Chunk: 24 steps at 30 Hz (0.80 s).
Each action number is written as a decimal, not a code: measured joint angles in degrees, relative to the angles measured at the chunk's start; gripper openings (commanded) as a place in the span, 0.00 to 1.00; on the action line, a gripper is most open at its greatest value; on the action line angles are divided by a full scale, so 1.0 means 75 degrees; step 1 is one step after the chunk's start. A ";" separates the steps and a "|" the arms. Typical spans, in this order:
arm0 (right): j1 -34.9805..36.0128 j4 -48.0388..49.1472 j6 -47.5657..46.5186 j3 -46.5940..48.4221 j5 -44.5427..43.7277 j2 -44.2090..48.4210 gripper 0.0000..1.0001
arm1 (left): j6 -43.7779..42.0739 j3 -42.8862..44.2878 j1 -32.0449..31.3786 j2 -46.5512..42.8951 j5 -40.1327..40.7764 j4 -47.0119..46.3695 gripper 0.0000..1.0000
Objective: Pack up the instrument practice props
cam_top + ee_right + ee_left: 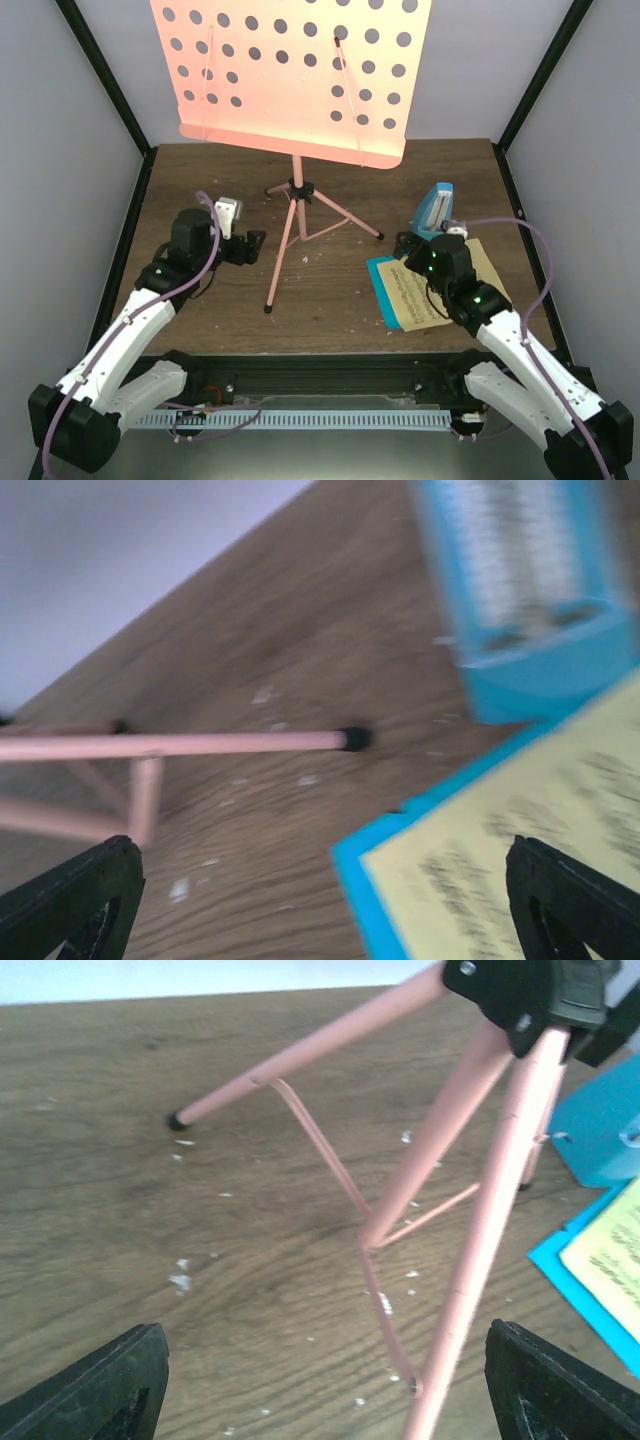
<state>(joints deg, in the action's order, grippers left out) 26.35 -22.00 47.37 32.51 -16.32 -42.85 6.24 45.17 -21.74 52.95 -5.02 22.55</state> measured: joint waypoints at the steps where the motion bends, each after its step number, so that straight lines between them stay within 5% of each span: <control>1: -0.0003 0.0157 -0.0210 0.0166 0.0367 -0.0146 1.00 | 0.0099 0.0006 0.0000 0.0079 -0.0227 -0.0023 0.88; 5: -0.0003 0.1183 -0.0609 0.0673 0.2060 -0.0606 1.00 | 0.0405 0.0117 0.0000 0.0361 -0.1043 -0.0122 0.88; 11: 0.0038 0.3130 0.1020 0.0705 0.4132 -0.1775 0.97 | 0.0385 0.0758 0.0000 0.0618 -0.1131 -0.0216 0.88; 24: 0.0889 0.5523 0.4325 0.1600 0.4893 -0.4392 0.92 | -0.0393 0.0405 0.0000 0.0399 0.0440 -0.0513 0.88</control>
<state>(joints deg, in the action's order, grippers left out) 33.01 19.42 79.81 44.51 20.38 -75.79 3.29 48.21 -21.74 55.94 -1.72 18.70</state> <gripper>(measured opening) 0.946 0.879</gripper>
